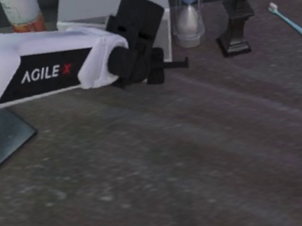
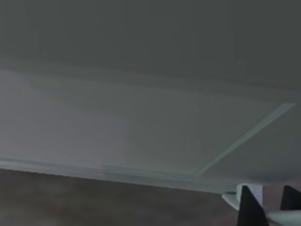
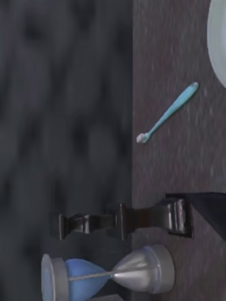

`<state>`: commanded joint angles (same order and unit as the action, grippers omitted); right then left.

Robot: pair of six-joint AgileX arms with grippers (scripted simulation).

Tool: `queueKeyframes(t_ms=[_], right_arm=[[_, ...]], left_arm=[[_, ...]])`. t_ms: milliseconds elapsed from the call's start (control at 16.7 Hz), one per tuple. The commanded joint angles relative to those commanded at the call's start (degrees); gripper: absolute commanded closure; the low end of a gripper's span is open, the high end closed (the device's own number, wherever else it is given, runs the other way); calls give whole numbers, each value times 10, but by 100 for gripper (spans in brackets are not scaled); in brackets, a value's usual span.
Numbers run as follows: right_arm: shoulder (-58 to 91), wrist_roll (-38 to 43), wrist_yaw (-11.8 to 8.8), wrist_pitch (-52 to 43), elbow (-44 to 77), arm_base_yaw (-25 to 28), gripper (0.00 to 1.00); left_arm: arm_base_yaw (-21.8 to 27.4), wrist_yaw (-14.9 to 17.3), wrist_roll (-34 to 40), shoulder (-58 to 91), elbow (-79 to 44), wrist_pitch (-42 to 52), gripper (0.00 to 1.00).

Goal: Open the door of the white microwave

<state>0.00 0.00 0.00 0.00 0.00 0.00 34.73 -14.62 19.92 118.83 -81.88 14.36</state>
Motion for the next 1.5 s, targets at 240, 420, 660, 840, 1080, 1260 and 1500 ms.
queueKeyframes(t_ms=[240, 420, 660, 840, 1080, 1260, 1500], right_arm=[[0, 0, 0, 0, 0, 0, 0], [0, 0, 0, 0, 0, 0, 0], [0, 0, 0, 0, 0, 0, 0], [0, 0, 0, 0, 0, 0, 0], [0, 0, 0, 0, 0, 0, 0], [0, 0, 0, 0, 0, 0, 0], [0, 0, 0, 0, 0, 0, 0]], left_arm=[[0, 0, 0, 0, 0, 0, 100], [0, 0, 0, 0, 0, 0, 100], [0, 0, 0, 0, 0, 0, 100], [5, 5, 1, 2, 2, -1, 100], [-2, 18, -20, -14, 24, -13, 100], [-8, 29, -37, -26, 42, -24, 100], [-8, 31, -39, -27, 44, -25, 100]])
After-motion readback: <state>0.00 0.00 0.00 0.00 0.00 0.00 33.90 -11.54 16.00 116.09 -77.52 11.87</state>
